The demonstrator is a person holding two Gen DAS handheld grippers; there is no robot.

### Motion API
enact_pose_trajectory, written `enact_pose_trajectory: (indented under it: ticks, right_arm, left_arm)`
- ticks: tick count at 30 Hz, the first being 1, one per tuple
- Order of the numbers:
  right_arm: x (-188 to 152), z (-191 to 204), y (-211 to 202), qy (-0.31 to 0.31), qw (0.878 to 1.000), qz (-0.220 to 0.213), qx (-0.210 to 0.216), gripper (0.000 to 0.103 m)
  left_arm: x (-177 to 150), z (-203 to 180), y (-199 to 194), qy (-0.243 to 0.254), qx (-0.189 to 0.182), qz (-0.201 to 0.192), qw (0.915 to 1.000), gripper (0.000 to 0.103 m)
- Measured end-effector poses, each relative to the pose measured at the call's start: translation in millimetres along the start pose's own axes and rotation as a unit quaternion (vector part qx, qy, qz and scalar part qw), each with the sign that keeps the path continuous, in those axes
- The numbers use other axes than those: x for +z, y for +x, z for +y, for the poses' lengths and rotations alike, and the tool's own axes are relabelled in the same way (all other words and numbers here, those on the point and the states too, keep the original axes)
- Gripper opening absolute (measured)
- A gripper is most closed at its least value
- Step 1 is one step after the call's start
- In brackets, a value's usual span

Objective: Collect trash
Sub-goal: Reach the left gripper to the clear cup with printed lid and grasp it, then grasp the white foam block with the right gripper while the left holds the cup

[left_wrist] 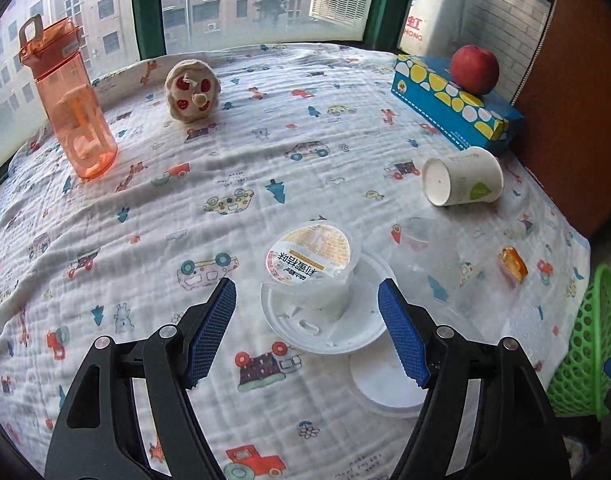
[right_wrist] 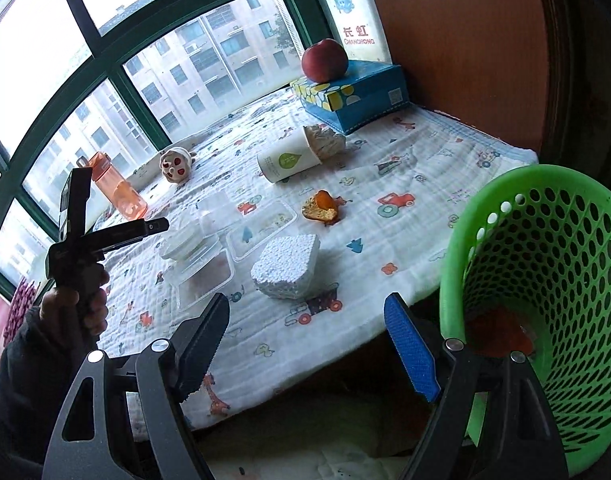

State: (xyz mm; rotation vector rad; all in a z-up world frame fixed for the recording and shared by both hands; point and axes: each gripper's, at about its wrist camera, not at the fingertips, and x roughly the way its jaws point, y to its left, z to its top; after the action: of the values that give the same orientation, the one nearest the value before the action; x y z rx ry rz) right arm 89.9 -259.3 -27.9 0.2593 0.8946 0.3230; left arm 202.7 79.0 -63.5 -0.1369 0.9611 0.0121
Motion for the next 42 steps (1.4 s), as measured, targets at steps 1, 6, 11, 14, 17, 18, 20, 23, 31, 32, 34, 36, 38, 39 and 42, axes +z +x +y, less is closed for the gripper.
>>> enact_pose_trajectory:
  ticks: [1, 6, 11, 14, 17, 18, 20, 23, 31, 32, 34, 36, 38, 39, 42]
  right_arm:
    - [0.7, 2.2, 3.7, -0.002, 1.0, 0.003, 0.002, 0.077]
    - [5.7, 14.2, 22.0, -0.018, 1.0, 0.016, 0.001, 0.077]
    - [9.2, 21.7, 39.1, -0.026, 0.999, 0.026, 0.001, 0.077]
    - [11.3, 24.6, 47.4, -0.033, 0.999, 0.029, -0.006, 0.077]
    - [13.2, 26.9, 55.2, -0.039, 0.999, 0.032, -0.012, 0.077]
    - [13.8, 27.3, 58.1, -0.04, 0.999, 0.033, -0.015, 0.077]
    - [14.8, 26.9, 64.4, -0.041, 0.998, 0.037, -0.02, 0.077]
    - [15.2, 27.9, 73.5, -0.043, 0.998, 0.042, -0.027, 0.077]
    - [15.7, 32.9, 102.0, -0.056, 0.996, 0.061, -0.041, 0.075]
    - [15.3, 33.5, 105.1, -0.056, 0.996, 0.063, -0.04, 0.075]
    - [14.0, 35.0, 111.2, -0.056, 0.995, 0.067, -0.04, 0.074]
    - [12.9, 36.7, 117.1, -0.057, 0.995, 0.072, -0.041, 0.072]
    - [11.6, 39.7, 122.1, -0.063, 0.994, 0.074, -0.046, 0.071]
    - [11.1, 40.7, 124.6, -0.066, 0.994, 0.075, -0.051, 0.069]
    - [10.7, 42.1, 128.5, -0.07, 0.993, 0.075, -0.061, 0.065]
  left_arm:
    - [2.0, 0.8, 4.1, 0.002, -0.006, 0.003, 1.0, 0.073]
    - [9.6, 5.8, 23.0, -0.001, -0.012, 0.018, 0.9998, 0.073]
    - [11.8, 10.3, 36.0, -0.009, -0.029, 0.033, 0.999, 0.073]
    - [12.1, 12.3, 41.7, -0.012, -0.035, 0.039, 0.9986, 0.072]
    - [11.8, 14.0, 45.1, -0.016, -0.044, 0.042, 0.998, 0.067]
    - [12.0, 14.8, 46.0, -0.018, -0.05, 0.043, 0.9977, 0.065]
    - [11.9, 15.2, 46.5, -0.021, -0.055, 0.041, 0.9974, 0.064]
    - [11.1, 14.7, 46.4, -0.021, -0.058, 0.037, 0.9974, 0.064]
    - [12.3, 16.9, 33.6, -0.026, -0.063, 0.021, 0.9975, 0.063]
    - [12.4, 17.0, 30.9, -0.026, -0.064, 0.018, 0.9974, 0.063]
    - [12.7, 16.6, 25.8, -0.025, -0.066, 0.014, 0.9974, 0.063]
    - [12.6, 16.0, 20.3, -0.022, -0.066, 0.01, 0.9976, 0.063]
    - [12.2, 14.9, 14.9, -0.02, -0.068, 0.005, 0.9975, 0.063]
    - [12.1, 14.6, 12.1, -0.019, -0.069, 0.003, 0.9974, 0.063]
    - [11.5, 12.4, 5.6, -0.018, -0.071, -0.001, 0.9973, 0.063]
